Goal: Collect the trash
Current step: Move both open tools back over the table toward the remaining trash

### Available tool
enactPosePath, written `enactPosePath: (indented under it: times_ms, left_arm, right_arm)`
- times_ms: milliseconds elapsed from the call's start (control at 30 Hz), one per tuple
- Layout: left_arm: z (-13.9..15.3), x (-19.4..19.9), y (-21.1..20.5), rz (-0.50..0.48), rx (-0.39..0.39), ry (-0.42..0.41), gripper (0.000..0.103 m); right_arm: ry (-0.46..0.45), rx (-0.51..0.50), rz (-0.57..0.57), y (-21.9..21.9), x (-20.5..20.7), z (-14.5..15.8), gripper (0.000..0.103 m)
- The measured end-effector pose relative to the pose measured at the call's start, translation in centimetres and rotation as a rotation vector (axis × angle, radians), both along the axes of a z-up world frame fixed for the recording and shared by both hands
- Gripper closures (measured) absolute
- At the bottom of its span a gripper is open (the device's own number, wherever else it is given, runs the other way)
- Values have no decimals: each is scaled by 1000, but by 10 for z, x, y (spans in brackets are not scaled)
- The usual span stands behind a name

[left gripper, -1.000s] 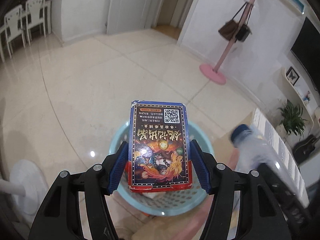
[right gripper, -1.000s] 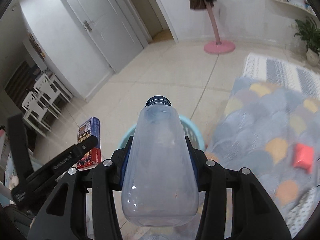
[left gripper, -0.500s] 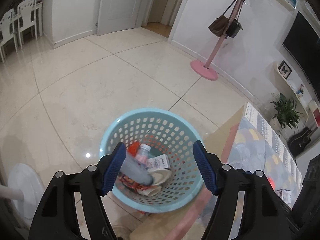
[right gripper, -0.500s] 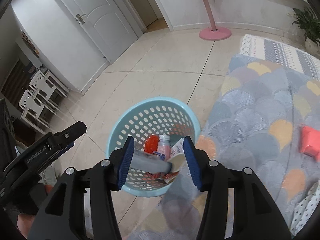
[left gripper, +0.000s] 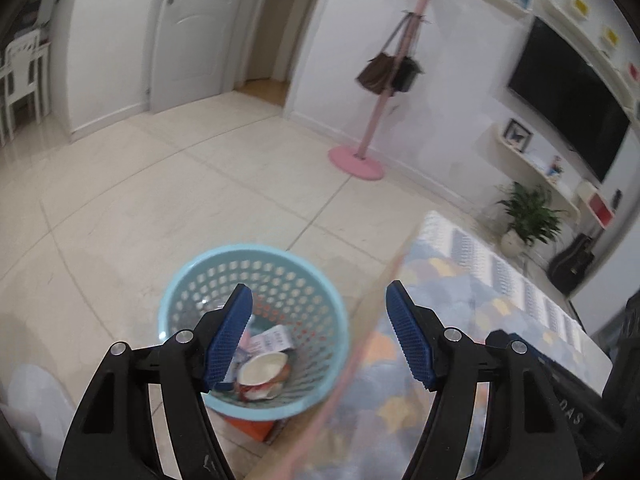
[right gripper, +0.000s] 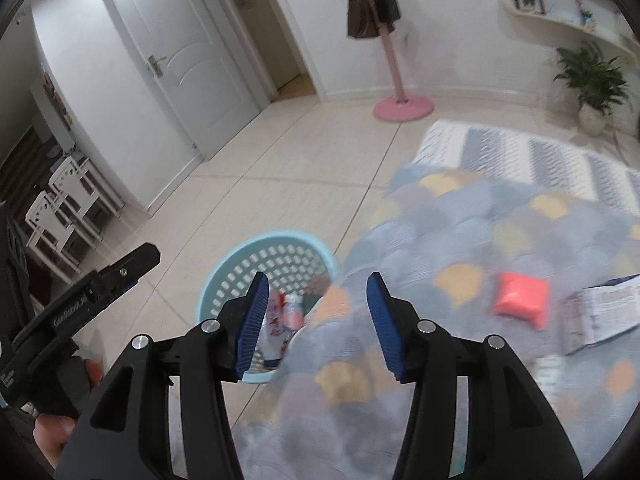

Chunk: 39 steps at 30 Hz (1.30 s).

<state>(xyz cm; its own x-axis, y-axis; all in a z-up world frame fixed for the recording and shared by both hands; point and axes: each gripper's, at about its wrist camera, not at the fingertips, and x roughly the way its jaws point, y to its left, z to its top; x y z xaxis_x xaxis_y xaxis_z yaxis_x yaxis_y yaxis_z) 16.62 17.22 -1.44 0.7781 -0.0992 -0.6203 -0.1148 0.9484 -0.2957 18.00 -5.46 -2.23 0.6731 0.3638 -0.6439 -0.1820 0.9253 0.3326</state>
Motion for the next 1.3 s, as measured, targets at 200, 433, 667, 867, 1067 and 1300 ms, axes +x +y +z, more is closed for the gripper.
enactPosePath:
  times_ms: [200,433,667,867,1067,1300]
  left_arm:
    - [11,-21,-63,-185,-21,-42,34]
    - [-9,-41,-120,-329,4,3,31]
    - [-39,-72,-165,-459,43,81,31]
    - [-66,-82,-182,-529,88,136,31]
    - [-85,-77,-191,-580,95,206,31]
    - [-109,-66,-217,-649,140,280,31]
  right_arm:
    - [-57,-71,-101,-59,-36,24,55]
    - [-69,-99,-234,-131,-83,24,55]
    - [-31,-99,-307,-176,-118,5,55]
    - [-5,-69,-340,-195,-136,-7,55]
    - [20,-57,-336,-197,-136,-20,55]
    - [89,-26,-272,-184,-107,-43,55]
